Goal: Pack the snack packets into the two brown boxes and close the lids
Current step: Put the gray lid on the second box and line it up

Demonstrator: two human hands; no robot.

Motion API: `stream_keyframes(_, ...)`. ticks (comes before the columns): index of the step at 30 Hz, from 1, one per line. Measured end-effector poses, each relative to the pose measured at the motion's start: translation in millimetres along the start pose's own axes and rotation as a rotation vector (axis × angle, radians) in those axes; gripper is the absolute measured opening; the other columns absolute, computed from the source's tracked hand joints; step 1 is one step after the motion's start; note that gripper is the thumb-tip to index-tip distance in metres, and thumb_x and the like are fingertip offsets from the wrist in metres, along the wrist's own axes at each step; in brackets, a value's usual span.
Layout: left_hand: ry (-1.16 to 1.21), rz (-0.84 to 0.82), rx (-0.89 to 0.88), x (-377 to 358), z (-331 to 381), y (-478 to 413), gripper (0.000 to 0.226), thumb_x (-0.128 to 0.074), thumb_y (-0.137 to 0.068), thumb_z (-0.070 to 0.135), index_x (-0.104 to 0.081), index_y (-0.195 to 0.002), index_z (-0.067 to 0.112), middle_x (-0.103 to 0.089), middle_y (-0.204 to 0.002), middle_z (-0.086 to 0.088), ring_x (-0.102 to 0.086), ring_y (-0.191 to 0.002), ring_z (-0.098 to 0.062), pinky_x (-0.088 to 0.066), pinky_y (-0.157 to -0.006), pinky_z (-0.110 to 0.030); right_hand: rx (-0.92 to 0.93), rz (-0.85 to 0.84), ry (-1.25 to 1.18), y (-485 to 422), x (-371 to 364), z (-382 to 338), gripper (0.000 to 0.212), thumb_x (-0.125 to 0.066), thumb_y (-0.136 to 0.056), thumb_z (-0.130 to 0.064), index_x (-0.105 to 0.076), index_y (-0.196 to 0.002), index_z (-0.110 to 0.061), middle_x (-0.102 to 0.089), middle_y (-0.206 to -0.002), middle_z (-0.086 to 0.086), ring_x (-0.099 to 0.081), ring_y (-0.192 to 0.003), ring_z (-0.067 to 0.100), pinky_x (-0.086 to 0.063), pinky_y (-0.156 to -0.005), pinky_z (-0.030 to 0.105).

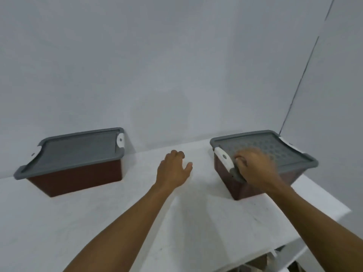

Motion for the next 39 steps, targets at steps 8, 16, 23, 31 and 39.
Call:
stream_keyframes(8, 0.830, -0.233, 0.423, -67, 127, -14, 0.043, -0.067, -0.084, 0.042, -0.050, -0.111, 0.014, -0.064, -0.105, -0.008, -0.068, -0.086, -0.023, -0.056, -0.054, -0.029, -0.075, 0.053, 0.112, 42, 21, 96, 0.027, -0.040, -0.097, -0.046, -0.061, -0.105, -0.033, -0.057, -0.114, -0.009, -0.048, -0.110, 0.014, -0.030, -0.098, 0.040)
stream_keyframes(16, 0.934, -0.198, 0.510, -68, 119, -17, 0.029, -0.074, -0.080, 0.013, -0.059, -0.103, 0.003, -0.068, -0.100, -0.018, -0.066, -0.079, -0.025, -0.054, -0.059, -0.032, -0.095, -0.014, 0.145, 45, 20, 121, 0.058, -0.012, -0.087, -0.067, -0.050, -0.122, -0.041, -0.045, -0.136, -0.009, -0.035, -0.131, 0.016, -0.017, -0.109, 0.053)
stream_keyframes(23, 0.811, -0.041, 0.565, -15, 42, 2, 0.025, -0.068, -0.085, 0.017, -0.058, -0.103, 0.002, -0.064, -0.097, -0.016, -0.060, -0.076, -0.022, -0.050, -0.064, -0.034, 0.058, 0.045, 0.052, 39, 2, 93, 0.072, -0.015, -0.086, -0.077, -0.057, -0.123, -0.032, -0.055, -0.131, -0.005, -0.048, -0.120, 0.018, -0.043, -0.097, 0.043)
stream_keyframes(31, 0.556, 0.199, 0.643, 48, -58, 43, 0.033, -0.064, -0.089, 0.027, -0.056, -0.118, 0.013, -0.063, -0.115, -0.006, -0.060, -0.101, -0.024, -0.049, -0.089, -0.036, 0.322, -0.102, -0.061, -1, -43, -5, 0.081, -0.018, -0.078, -0.083, -0.046, -0.137, -0.035, -0.044, -0.143, -0.010, -0.037, -0.130, 0.011, -0.043, -0.099, 0.030)
stream_keyframes(39, 0.071, 0.244, 0.408, 62, -58, 64, 0.049, -0.051, -0.095, 0.045, -0.050, -0.133, 0.014, -0.049, -0.132, -0.005, -0.049, -0.120, -0.023, -0.041, -0.096, -0.033, 0.385, -0.025, -0.096, -17, -64, -29, 0.075, -0.020, -0.083, -0.080, -0.053, -0.131, -0.033, -0.051, -0.138, -0.008, -0.046, -0.124, 0.015, -0.049, -0.095, 0.034)
Point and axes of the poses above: each hand's wrist, its own y-axis away from the middle knuckle, its own x-axis out of the back of the hand, z = x × y, the point moved 4 cm from there along -y, towards the middle knuckle
